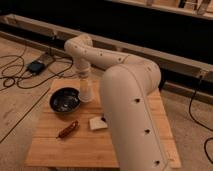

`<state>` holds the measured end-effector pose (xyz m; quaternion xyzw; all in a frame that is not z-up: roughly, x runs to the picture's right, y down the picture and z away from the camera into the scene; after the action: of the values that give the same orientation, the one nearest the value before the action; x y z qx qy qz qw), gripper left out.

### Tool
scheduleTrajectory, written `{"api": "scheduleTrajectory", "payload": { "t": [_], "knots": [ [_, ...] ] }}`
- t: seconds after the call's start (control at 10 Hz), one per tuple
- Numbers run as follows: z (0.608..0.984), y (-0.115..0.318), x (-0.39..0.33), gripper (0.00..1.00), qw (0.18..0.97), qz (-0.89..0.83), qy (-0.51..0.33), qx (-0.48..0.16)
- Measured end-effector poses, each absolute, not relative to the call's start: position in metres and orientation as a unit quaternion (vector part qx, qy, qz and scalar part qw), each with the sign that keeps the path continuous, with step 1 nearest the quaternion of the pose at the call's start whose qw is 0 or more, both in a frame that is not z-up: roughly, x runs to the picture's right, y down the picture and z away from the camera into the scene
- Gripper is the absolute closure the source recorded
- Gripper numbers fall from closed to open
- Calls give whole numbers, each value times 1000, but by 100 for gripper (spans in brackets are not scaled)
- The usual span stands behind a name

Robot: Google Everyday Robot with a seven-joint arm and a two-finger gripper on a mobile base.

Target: Place the ceramic cup in the ceramic bowl

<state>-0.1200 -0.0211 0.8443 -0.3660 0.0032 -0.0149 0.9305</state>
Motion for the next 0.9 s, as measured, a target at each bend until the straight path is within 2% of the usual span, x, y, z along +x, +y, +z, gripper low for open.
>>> {"api": "scheduleTrajectory", "payload": {
  "t": [0.4, 0.9],
  "knots": [
    [848, -27, -167, 100, 924, -83, -15, -373],
    [853, -9, -215, 100, 915, -140, -26, -378]
  ]
}}
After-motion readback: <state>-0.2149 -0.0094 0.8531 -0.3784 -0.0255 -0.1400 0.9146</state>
